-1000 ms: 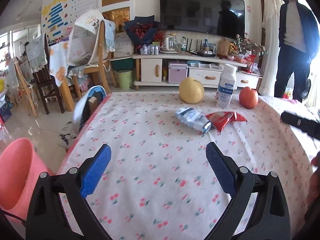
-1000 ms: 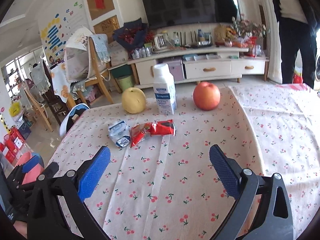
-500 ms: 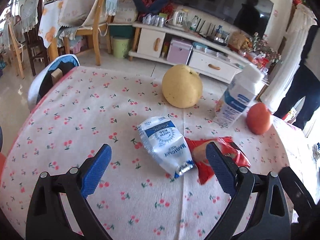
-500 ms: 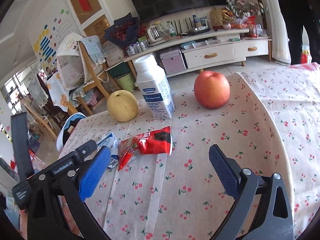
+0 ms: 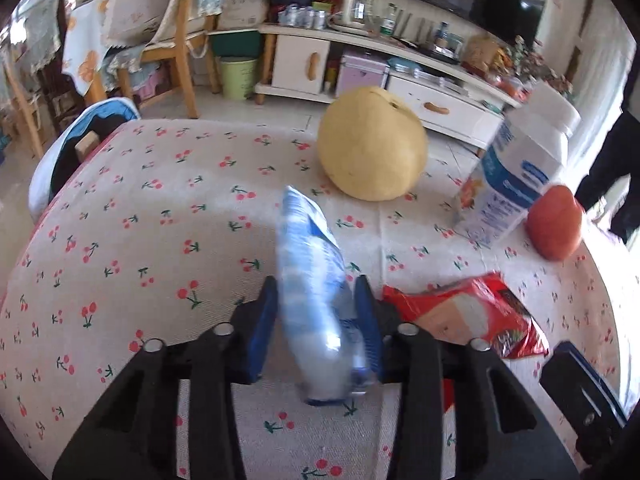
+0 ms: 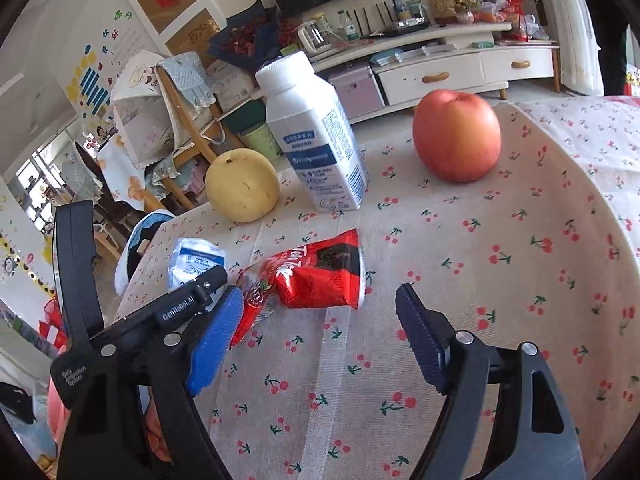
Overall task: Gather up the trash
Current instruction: 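Lower the left tool onto the white milk-powder packet and close it, then grasp the red Teh Tarik sachet with the right tool while the left tool holds the packet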
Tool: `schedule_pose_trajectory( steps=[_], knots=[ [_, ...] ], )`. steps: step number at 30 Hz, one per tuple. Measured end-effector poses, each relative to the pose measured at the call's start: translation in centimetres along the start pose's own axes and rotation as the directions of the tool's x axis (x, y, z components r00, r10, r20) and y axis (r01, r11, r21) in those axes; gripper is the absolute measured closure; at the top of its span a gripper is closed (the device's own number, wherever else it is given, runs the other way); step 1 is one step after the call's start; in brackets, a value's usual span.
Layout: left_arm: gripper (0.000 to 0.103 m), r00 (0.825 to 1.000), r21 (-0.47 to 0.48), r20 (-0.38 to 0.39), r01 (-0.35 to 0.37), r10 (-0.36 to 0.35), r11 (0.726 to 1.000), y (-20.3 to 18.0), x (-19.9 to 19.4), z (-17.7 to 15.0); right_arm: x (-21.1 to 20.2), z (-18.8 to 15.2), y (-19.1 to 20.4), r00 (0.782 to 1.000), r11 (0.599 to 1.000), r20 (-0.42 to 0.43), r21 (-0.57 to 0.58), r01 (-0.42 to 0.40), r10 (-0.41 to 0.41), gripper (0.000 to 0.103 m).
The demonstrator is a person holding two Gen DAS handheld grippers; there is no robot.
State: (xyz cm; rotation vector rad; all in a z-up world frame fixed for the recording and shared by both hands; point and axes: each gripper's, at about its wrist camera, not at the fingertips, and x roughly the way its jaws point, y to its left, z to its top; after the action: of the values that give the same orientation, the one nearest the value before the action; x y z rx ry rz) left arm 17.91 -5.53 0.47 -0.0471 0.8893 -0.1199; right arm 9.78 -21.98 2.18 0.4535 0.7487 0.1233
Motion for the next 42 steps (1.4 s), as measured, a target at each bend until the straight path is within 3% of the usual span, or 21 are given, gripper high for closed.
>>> schedule_pose_trajectory(
  steps=[4,9,14,22,26,29,35,37,40,42],
  knots=[
    [0.077,0.998,0.077,-0.012,0.068,-0.068,0.995,-1.1,-0.7,-0.9,0.3,0.1,-0.2,1.0,1.0,-0.013,-0.001,-0.007,0.007,0.028],
    [0.078,0.989,0.171,-0.034,0.146,-0.142,0.974,-2.8,-1.9,-2.6,-0.3,0.5,-0.2,1.0,1.0,0.0,-0.015,0.02,-0.02,0.03],
    [0.079,0.97,0.245,-0.068,0.243,-0.234,0.938,-4.4,-3.2,-4.3,-0.6,0.6,-0.5,0.995,0.994,0.008,-0.045,0.095,-0.095,0.03],
    [0.077,0.971,0.205,-0.049,0.24,-0.236,0.949,-3.9,-3.3,-4.5,-0.1,0.4,-0.9,0.993,0.992,-0.003,-0.036,0.117,-0.118,0.024],
    [0.057,0.977,0.194,0.01,0.206,-0.212,0.959,-3.2,-3.4,-2.7,-0.4,0.5,-1.2,0.993,0.993,0.011,-0.013,0.118,-0.118,0.022],
    [0.055,0.98,0.168,0.008,0.195,-0.199,0.966,-2.7,-2.2,-1.7,-0.5,0.5,-1.1,0.989,0.989,0.026,-0.021,0.148,-0.148,0.022],
    [0.059,0.981,0.132,-0.017,0.193,-0.193,0.972,-2.4,-0.4,0.0,-1.0,0.6,-1.0,0.986,0.988,0.052,-0.011,0.156,-0.156,0.022],
    [0.063,0.979,0.142,-0.017,0.203,-0.202,0.969,-2.9,-0.3,0.4,-0.8,0.5,-1.1,0.988,0.989,0.043,-0.009,0.147,-0.147,0.03],
    [0.079,0.965,0.194,-0.049,0.264,-0.259,0.945,-4.3,-0.5,0.4,-0.6,0.5,-1.4,0.99,0.99,0.029,0.007,0.138,-0.138,0.039],
    [0.079,0.963,0.249,-0.077,0.27,-0.259,0.93,-5.4,-0.5,-0.3,-0.7,0.5,-1.6,0.989,0.99,0.033,0.012,0.141,-0.141,0.041]
  ],
)
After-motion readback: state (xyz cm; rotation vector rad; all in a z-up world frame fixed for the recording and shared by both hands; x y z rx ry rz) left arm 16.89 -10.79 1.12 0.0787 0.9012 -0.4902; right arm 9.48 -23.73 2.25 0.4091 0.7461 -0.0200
